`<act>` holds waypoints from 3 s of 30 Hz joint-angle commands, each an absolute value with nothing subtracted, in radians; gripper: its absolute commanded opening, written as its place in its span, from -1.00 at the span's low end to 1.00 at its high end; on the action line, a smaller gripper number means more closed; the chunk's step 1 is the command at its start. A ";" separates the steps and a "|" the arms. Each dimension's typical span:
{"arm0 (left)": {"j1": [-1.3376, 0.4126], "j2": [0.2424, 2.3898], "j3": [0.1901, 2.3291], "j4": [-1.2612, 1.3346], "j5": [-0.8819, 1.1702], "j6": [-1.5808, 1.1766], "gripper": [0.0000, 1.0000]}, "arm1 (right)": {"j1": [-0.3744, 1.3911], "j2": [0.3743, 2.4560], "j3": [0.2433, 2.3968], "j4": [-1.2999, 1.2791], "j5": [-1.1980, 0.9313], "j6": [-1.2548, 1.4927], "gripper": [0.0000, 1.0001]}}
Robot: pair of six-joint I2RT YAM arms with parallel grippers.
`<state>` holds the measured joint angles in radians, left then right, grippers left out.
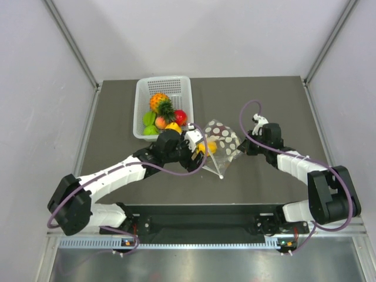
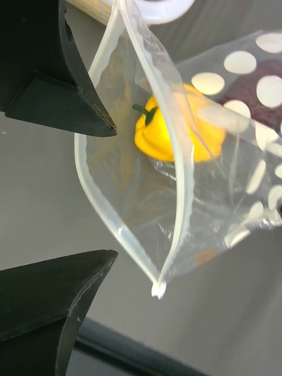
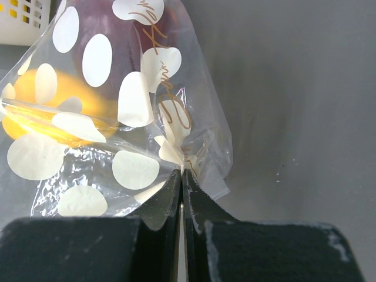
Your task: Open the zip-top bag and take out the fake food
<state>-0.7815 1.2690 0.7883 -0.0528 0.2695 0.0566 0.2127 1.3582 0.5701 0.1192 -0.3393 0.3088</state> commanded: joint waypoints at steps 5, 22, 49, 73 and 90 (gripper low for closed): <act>-0.764 1.377 0.805 0.106 0.233 0.109 0.63 | 0.195 1.316 0.589 0.114 -0.351 0.287 -1.00; -0.672 1.578 0.818 0.377 0.321 0.038 0.59 | 0.195 1.276 0.580 0.089 -0.356 0.270 -1.00; -0.655 1.683 0.835 0.460 0.333 0.015 -1.00 | 0.195 1.293 0.572 0.101 -0.374 0.264 -1.00; -0.655 1.718 0.816 0.675 0.413 -0.167 0.35 | 0.193 1.244 0.615 0.068 -0.380 0.267 0.04; -0.644 1.848 0.910 0.719 0.463 -0.215 0.54 | 0.198 1.508 0.830 0.150 -0.408 0.272 0.14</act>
